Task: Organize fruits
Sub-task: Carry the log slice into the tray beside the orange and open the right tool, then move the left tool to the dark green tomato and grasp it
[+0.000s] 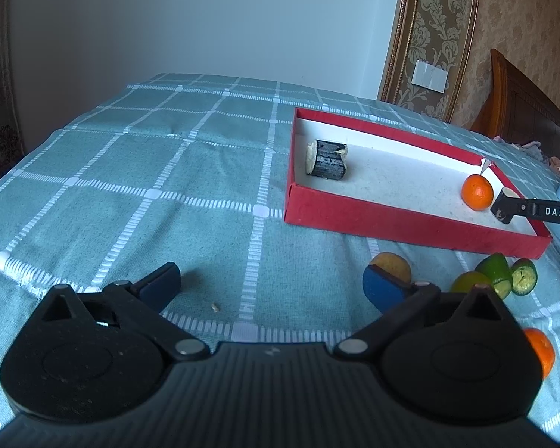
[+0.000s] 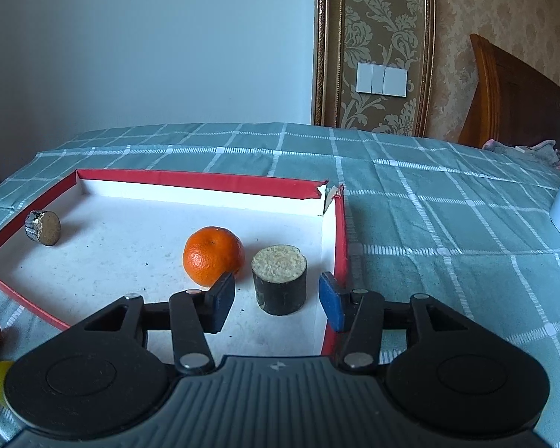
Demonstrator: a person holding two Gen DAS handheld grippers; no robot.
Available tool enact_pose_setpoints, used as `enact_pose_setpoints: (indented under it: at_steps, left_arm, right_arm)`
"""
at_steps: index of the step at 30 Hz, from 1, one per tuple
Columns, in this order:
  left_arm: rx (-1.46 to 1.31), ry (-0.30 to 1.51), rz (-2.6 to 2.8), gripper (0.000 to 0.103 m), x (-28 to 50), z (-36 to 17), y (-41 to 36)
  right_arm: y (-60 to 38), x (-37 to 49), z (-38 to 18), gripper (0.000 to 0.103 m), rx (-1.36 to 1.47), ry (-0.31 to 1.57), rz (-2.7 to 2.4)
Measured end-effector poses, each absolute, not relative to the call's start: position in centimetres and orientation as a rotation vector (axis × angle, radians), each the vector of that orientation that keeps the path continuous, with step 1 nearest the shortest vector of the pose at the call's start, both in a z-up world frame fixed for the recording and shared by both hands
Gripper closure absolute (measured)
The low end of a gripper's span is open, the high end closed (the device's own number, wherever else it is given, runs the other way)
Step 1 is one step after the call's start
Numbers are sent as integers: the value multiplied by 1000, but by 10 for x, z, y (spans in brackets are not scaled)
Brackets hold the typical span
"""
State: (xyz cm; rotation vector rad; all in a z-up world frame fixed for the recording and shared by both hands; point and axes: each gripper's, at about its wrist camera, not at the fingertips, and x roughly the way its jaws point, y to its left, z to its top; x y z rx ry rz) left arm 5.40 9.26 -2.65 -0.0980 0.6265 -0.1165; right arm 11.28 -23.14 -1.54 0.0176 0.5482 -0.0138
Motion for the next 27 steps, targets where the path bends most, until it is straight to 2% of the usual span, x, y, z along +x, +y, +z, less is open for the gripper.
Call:
enact_pose_setpoints:
  at_steps: [5,7,8,14,27]
  left_arm:
    - [-97,627,-116,0,54,-26,92]
    - [-97,627,-116,0,54,-26,92]
    - [-96,627,-116,0,54,-26,92]
    - [-87,630,-113,0,54,-26,91]
    - [-113,612,-99,0,50,-25,96]
  right_arm:
    - [-234,86,-8,54,39,531,-1]
    - [-234,70,-7,41,31,520,-9]
    - [-235,62,-8,39,22,517,-19]
    - [-243,27,-21,39,14,550,4]
    - [-246,20,-37,39,34,608,10]
